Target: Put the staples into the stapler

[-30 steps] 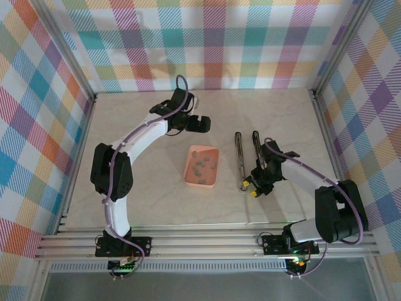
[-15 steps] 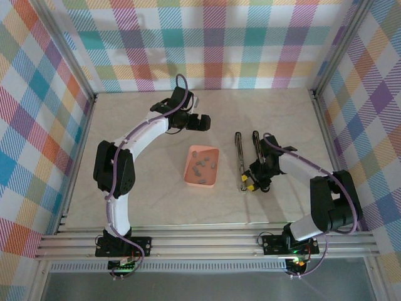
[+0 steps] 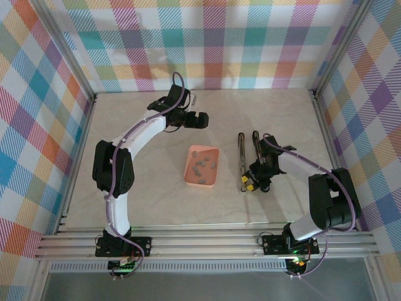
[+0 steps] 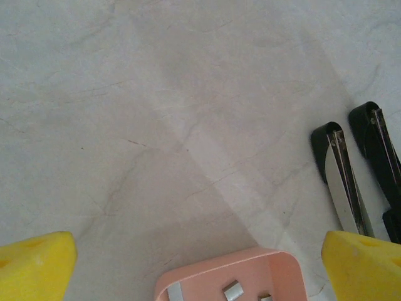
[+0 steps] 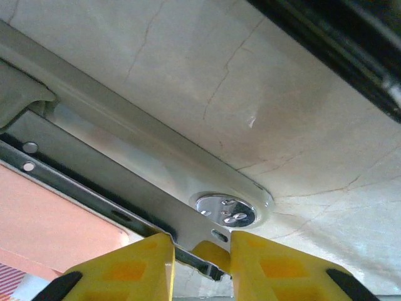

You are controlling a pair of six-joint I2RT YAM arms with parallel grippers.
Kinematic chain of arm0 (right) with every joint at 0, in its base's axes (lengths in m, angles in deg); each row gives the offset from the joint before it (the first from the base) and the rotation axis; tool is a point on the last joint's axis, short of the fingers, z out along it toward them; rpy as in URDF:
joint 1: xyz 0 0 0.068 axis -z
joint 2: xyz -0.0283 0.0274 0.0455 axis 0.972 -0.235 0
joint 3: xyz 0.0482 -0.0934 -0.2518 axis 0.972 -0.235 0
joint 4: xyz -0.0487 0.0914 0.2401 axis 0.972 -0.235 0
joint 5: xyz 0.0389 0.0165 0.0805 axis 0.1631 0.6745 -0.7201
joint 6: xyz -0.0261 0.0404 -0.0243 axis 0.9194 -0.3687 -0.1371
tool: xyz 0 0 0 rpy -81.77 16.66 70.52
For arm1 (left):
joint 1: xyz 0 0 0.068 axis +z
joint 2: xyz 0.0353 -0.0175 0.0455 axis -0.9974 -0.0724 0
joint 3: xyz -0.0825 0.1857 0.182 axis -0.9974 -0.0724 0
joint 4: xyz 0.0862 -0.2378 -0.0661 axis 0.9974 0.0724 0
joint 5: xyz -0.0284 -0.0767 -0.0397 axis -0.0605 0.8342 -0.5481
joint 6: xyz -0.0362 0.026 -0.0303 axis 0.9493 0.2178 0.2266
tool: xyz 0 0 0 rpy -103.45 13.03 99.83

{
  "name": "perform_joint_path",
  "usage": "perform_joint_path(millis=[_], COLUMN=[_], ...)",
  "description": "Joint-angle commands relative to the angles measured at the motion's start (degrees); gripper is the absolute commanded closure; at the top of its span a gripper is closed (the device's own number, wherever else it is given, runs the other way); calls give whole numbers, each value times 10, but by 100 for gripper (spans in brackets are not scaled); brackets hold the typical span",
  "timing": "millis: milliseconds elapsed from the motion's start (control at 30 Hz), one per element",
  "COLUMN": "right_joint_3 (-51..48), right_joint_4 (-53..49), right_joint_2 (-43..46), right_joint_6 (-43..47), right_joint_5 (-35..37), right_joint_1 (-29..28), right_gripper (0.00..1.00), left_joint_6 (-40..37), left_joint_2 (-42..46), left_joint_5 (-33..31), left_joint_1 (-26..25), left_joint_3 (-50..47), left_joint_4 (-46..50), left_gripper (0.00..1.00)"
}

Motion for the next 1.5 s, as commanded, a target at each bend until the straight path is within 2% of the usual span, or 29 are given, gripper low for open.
perform_joint_path(millis=[0,100,233,400,500,733,867,1100,1467], right_joint_3=[17,53,147,300,393,545,584,618,685], right_joint_4=[-42,-61,-114,-188,-227,-258,-260,-272,-303], right_joint_2=[30,49,33,-58,-118,-223,-271,-350,-444], right_joint_6=[3,28,106,213,265,298,303,353,378], right_joint_5=[14,39,77,100,105,128,158,204,256], right_joint_1=[0,-1,-13,-50,-73,-155,-205,-285,-293], right_gripper=[70,67,66,66,66,66,66,65,60], left_joint_6=[-9,-1,7,22,29,57,82,66,53], left_joint_2=[-2,4,17,41,65,142,188,249,264], left_joint_5=[18,24,27,29,2,-24,-3,26,28], left_joint_1=[12,20,39,61,68,98,139,191,232], left_joint_3=[6,1,-7,-20,-45,-114,-178,-253,-281], left_joint_4=[8,1,-1,1,-4,-3,-26,-34,-43], left_gripper=[0,0,0,0,0,0,0,0,0])
